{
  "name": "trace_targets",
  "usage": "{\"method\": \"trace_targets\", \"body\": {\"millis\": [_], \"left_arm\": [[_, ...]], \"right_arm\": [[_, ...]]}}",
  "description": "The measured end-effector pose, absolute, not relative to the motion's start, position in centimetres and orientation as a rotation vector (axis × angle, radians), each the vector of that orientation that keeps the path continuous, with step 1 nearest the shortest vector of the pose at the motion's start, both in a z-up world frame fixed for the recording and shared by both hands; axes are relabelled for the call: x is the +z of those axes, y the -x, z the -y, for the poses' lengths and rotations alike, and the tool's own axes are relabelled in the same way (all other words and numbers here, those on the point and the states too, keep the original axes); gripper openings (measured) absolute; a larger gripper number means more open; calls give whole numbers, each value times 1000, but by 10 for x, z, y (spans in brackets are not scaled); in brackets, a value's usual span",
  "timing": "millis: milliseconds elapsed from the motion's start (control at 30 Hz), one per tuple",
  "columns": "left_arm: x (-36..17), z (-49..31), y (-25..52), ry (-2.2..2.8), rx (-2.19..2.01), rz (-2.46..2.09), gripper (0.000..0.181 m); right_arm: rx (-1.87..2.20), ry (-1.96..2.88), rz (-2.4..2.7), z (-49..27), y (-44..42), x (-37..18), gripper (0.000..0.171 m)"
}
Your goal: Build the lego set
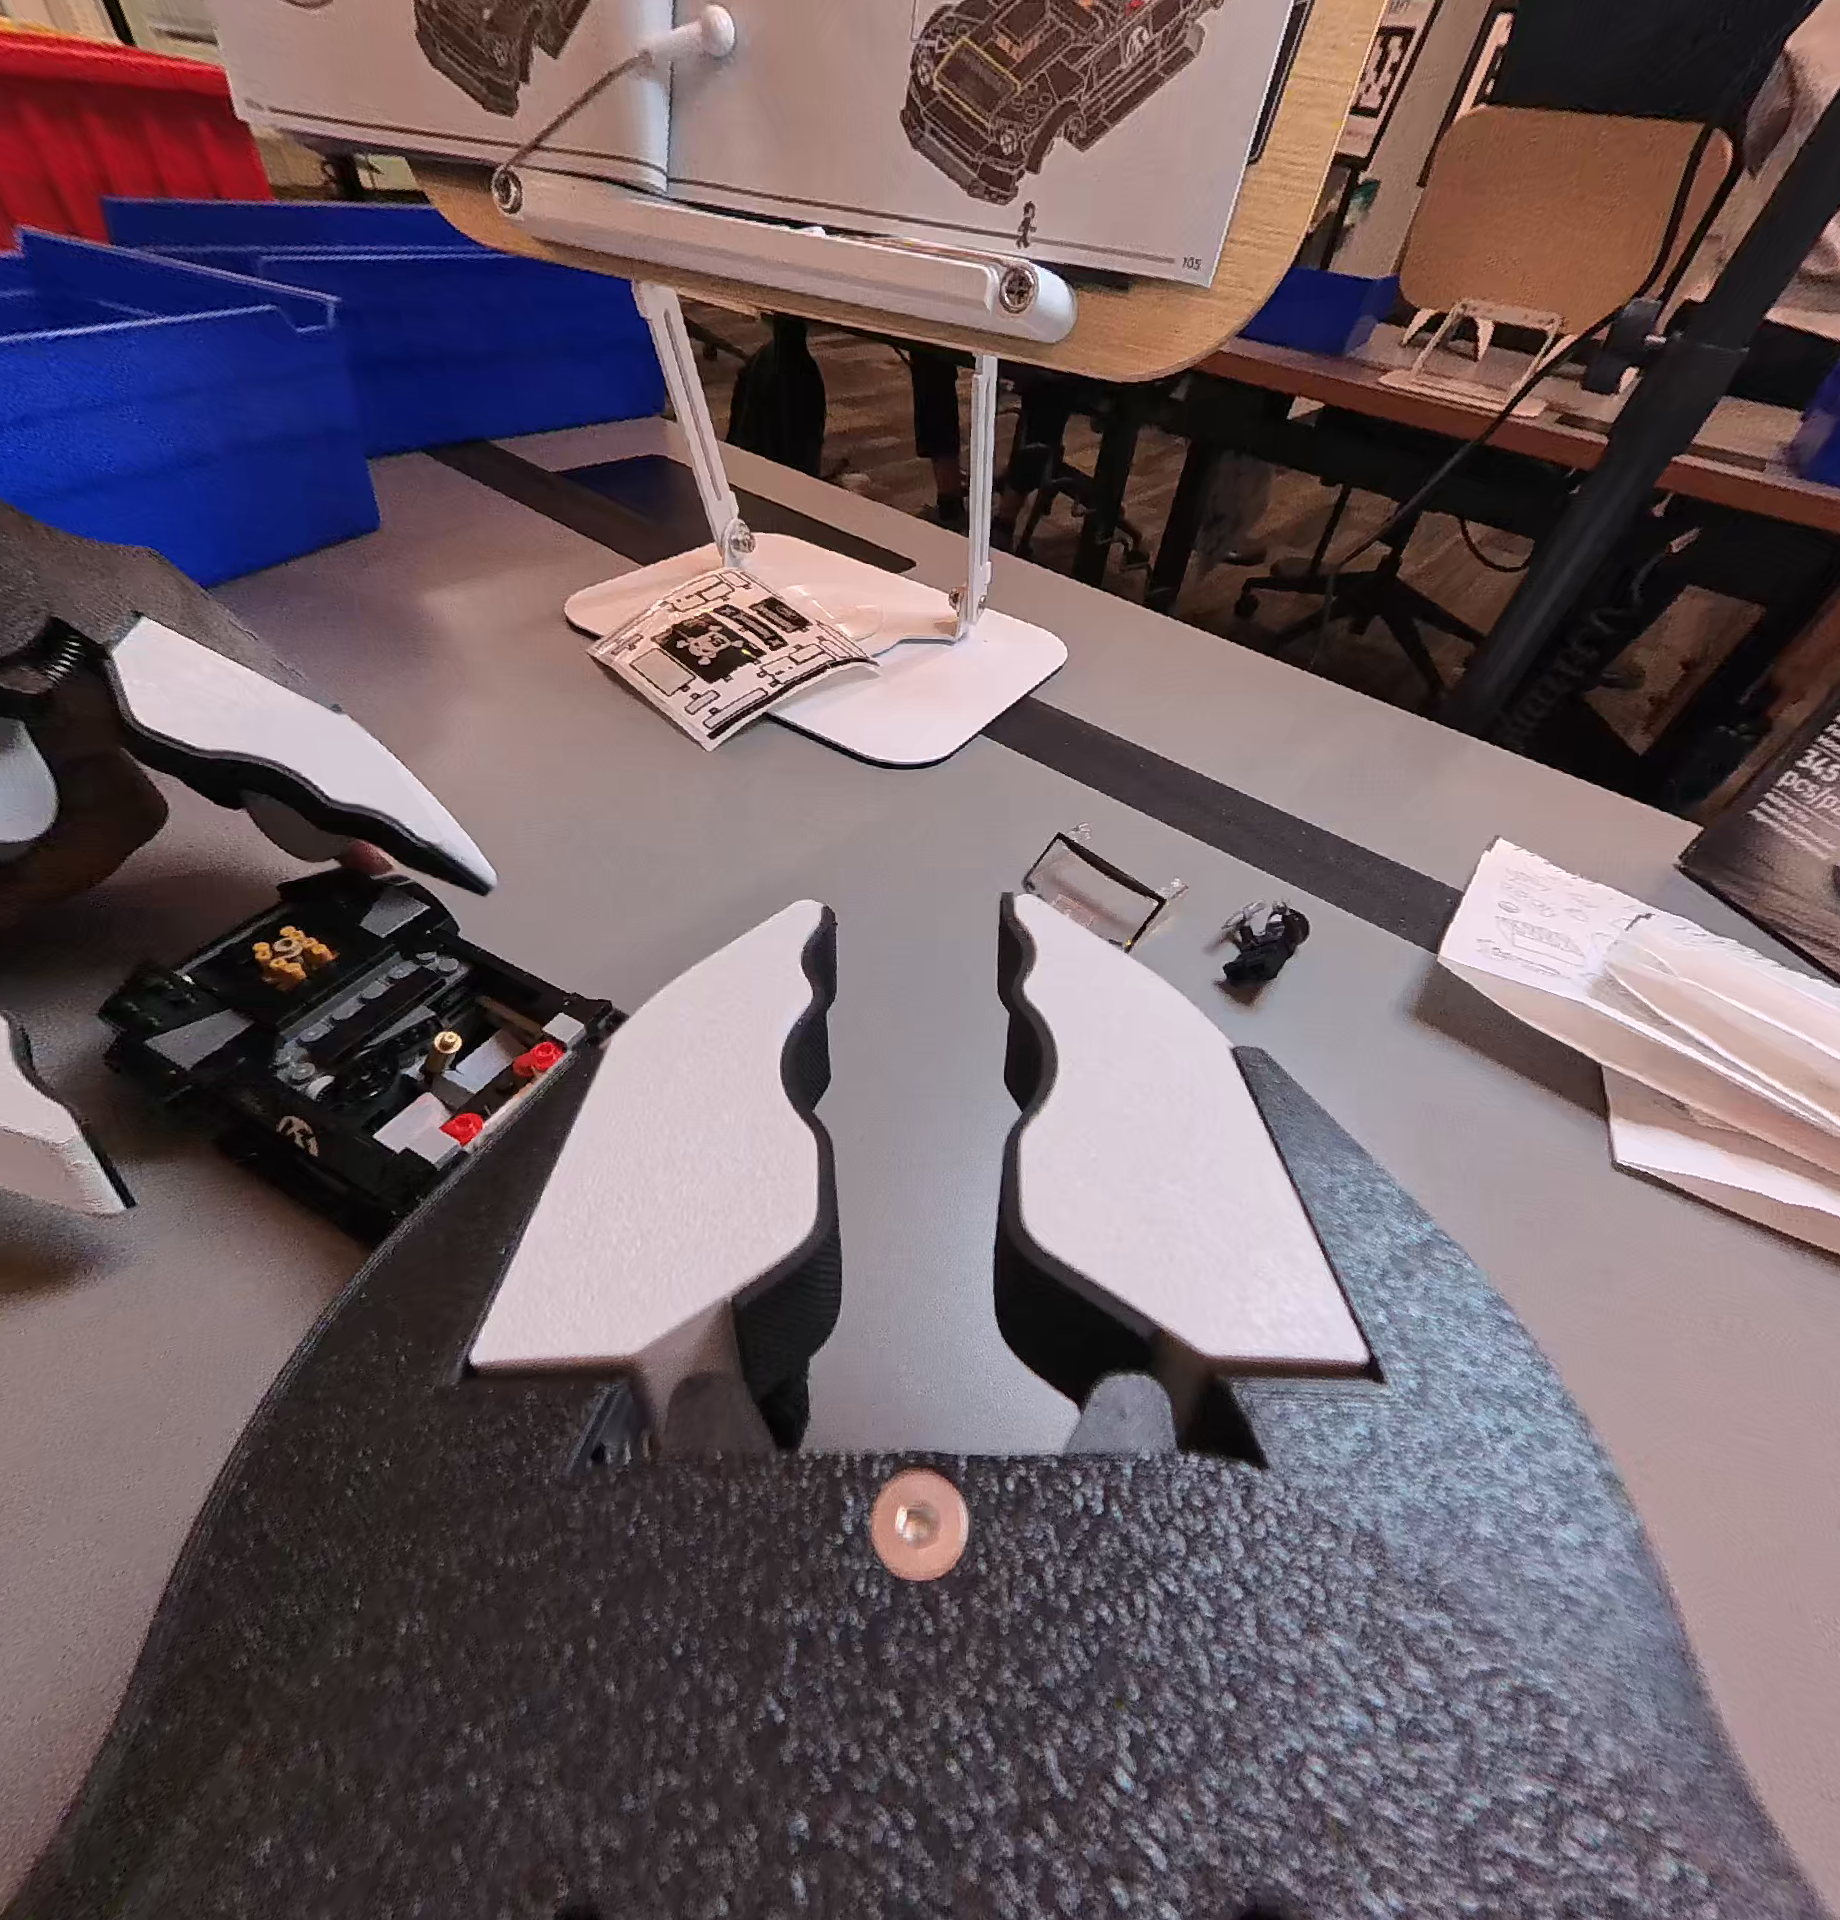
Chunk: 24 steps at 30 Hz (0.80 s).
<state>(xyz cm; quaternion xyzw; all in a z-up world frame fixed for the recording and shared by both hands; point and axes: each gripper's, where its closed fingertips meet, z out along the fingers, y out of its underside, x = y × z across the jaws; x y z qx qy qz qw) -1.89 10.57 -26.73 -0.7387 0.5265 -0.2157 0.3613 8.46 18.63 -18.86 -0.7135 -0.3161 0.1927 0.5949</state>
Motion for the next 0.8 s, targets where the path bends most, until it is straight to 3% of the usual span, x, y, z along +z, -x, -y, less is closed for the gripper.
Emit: {"method": "trace_targets", "body": {"millis": [367,600,667,733,800], "left_arm": [[-277,-103,19,1872,-523,-1437,85],[-276,-100,17,1847,-508,-1457,85],[-271,-99,16,1849,-545,-1426,96],[-258,-102,14,1826,-607,-1334,103],[-226,-109,12,1710,-673,-1182,98]], "right_arm": [[478,1683,722,-189,-84,-194,30],[478,1677,706,-189,-87,-192,29],[460,1672,700,-189,-88,-190,30],[449,1669,678,-190,-91,-186,30],[441,1654,629,-191,-96,-178,37]]}}
